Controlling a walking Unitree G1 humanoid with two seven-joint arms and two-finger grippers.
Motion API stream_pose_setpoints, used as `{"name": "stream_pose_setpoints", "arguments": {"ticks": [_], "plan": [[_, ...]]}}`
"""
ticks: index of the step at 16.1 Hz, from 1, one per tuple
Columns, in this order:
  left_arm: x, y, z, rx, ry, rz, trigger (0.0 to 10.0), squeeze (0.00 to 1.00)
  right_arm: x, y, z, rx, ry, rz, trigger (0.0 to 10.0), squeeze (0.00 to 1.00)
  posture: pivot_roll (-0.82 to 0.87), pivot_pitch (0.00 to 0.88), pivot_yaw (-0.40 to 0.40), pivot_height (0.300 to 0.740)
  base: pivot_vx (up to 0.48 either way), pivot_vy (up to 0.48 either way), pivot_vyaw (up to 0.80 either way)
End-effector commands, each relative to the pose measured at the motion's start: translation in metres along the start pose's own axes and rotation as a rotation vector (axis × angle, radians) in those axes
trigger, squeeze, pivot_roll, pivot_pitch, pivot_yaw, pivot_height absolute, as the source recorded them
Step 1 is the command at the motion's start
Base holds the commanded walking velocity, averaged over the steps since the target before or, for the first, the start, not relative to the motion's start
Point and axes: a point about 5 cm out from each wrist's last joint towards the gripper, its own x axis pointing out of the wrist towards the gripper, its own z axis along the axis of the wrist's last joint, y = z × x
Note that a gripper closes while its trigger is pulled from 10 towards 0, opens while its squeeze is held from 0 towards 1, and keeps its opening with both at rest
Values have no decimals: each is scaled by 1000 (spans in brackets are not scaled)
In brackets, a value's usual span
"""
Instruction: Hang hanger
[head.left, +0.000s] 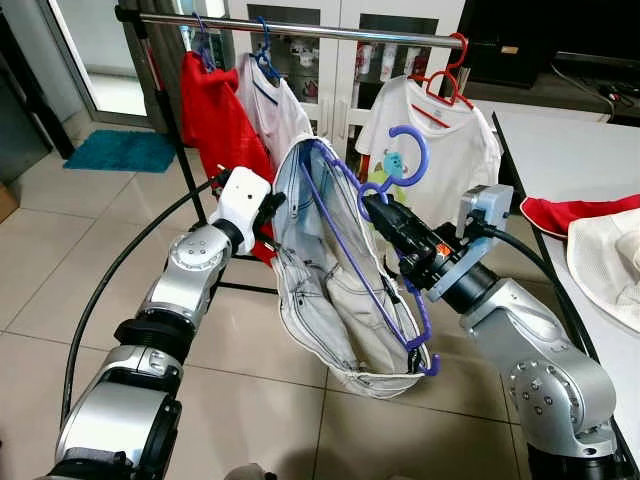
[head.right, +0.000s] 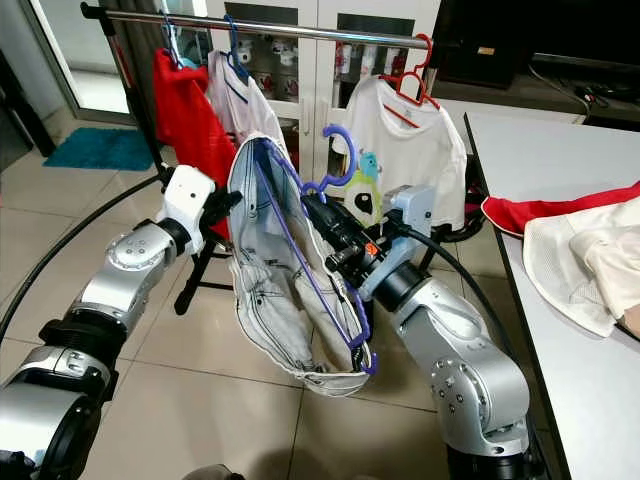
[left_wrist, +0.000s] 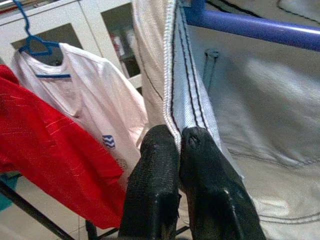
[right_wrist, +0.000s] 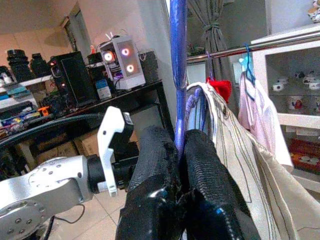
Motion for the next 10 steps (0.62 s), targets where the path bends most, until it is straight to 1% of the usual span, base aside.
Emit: {"name": "stream_pose_setpoints", "arguments": {"ticks": [1, 4, 5, 8, 9, 10], "plan": [[3, 0, 5, 9, -7, -12, 0, 0, 2, 12, 19, -41, -105, 75, 0, 0, -145, 0, 21, 740, 0, 0, 0], [4, 4, 6, 14, -14, 11, 0, 0, 1, 11, 19, -44, -107, 72, 0, 0, -145, 0, 21, 740, 0, 0, 0], [4, 8, 8, 3, -22, 43, 0, 0, 1, 11, 20, -47, -107, 70, 0, 0, -143, 0, 20, 740, 0, 0, 0], [3, 12, 11, -14, -45, 65, 0, 0, 1, 10, 19, -50, -104, 70, 0, 0, -140, 0, 17, 740, 0, 0, 0], [1, 16, 13, -1, -55, 67, 0, 0, 1, 8, 16, -67, -72, 65, 0, 0, -139, 0, 13, 740, 0, 0, 0], [0, 21, 19, 20, -75, 73, 0, 0, 0, 5, 10, -107, -7, 62, 0, 0, -139, 0, 13, 740, 0, 0, 0]]}}
